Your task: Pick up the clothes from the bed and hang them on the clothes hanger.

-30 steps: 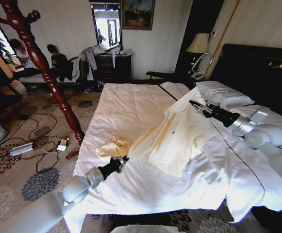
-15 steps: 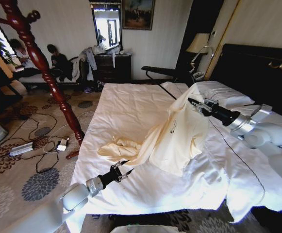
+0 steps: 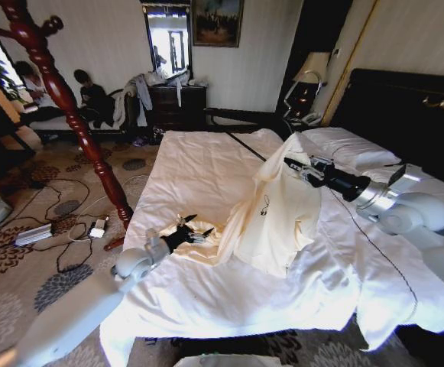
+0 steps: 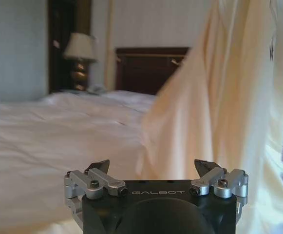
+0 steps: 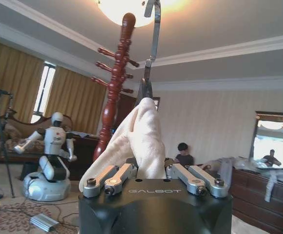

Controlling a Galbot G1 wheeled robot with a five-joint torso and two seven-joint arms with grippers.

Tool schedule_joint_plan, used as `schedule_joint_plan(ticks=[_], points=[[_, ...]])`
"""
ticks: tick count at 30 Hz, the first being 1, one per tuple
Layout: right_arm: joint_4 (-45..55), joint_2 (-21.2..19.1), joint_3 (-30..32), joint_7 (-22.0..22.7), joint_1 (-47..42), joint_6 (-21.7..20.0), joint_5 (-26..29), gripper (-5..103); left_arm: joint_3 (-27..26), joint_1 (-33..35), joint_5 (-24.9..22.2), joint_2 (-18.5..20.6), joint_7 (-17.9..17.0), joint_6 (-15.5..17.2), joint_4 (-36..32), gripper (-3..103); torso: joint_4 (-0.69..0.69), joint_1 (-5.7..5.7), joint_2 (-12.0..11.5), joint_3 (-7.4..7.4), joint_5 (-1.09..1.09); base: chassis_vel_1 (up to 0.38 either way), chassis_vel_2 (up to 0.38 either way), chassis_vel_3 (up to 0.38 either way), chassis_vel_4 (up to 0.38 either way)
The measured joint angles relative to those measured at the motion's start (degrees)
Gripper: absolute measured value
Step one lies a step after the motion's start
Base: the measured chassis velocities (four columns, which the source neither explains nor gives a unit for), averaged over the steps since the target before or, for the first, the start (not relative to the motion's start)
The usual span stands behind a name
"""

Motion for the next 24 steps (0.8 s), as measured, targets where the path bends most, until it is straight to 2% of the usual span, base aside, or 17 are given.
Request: schedule_joint_plan(ticks=[1, 6, 9, 11, 12, 13, 15, 18, 21, 23, 24], points=[[0.00, 0.00, 0.00, 0.00, 0.00, 0.00, 0.00, 20, 0.00, 0.00, 0.00, 0.00, 0.00, 0.00, 0.00, 100, 0.00, 0.00, 0.00, 0.00, 0.00, 0.000, 0.000, 0.000, 0.000], [1.53, -1.01, 0.41, 0.02, 0.07, 0.37, 0.72, 20, 4.69, -3.84, 0.11, -6.91, 2.08, 0.03, 7.27, 96, 0.00, 0.00, 0.00, 0.00, 0.00, 0.000, 0.000, 0.000, 0.000], [1.88, -1.25, 0.53, 0.03, 0.09, 0.47, 0.91, 20, 5.37, -5.08, 0.08, -8.89, 2.31, 0.03, 9.31, 93, -0.01, 0.00, 0.00, 0.00, 0.00, 0.000, 0.000, 0.000, 0.000], [2.13, -1.47, 0.59, 0.03, 0.09, 0.57, 0.99, 20, 5.79, -6.06, -0.71, -9.99, 2.68, 0.05, 10.41, 82, -0.01, 0.00, 0.00, 0.00, 0.00, 0.000, 0.000, 0.000, 0.000], [2.18, -1.53, 0.61, -0.01, 0.09, 0.64, 1.00, 20, 5.85, -6.43, -1.44, -10.17, 2.87, 0.11, 10.62, 78, -0.01, 0.00, 0.00, 0.00, 0.00, 0.000, 0.000, 0.000, 0.000], [2.18, -1.53, 0.61, -0.01, 0.09, 0.64, 1.00, 20, 5.85, -6.43, -1.44, -10.17, 2.87, 0.11, 10.62, 78, -0.01, 0.00, 0.00, 0.00, 0.00, 0.000, 0.000, 0.000, 0.000], [2.20, -1.55, 0.61, -0.14, 0.08, 0.76, 0.99, 20, 5.86, -6.64, -2.54, -10.05, 3.29, 0.29, 10.60, 66, 0.00, 0.00, 0.00, 0.00, 0.00, 0.000, 0.000, 0.000, 0.000], [2.17, -1.54, 0.62, -0.24, 0.02, 0.89, 0.84, 20, 5.69, -6.59, -3.11, -9.58, 3.92, 0.40, 10.41, 61, 0.00, 0.00, 0.00, 0.00, 0.01, 0.000, 0.000, 0.000, 0.000], [2.01, -1.40, 0.61, -0.36, -0.13, 0.97, 0.48, 20, 4.91, -5.87, -3.42, -8.75, 4.54, 0.35, 9.87, 44, 0.01, -0.01, 0.00, 0.00, 0.00, 0.000, 0.000, 0.000, 0.000], [1.94, -1.37, 0.62, -0.39, -0.16, 0.99, 0.38, 20, 4.57, -5.57, -3.47, -8.55, 4.60, 0.27, 9.64, 44, 0.01, -0.01, 0.00, 0.00, 0.00, 0.000, 0.000, 0.000, 0.000], [1.82, -1.33, 0.61, -0.41, -0.24, 1.02, 0.22, 20, 4.14, -5.23, -3.48, -8.29, 4.70, 0.22, 9.37, 39, 0.00, -0.01, 0.00, 0.00, -0.01, 0.000, 0.000, 0.000, 0.000]])
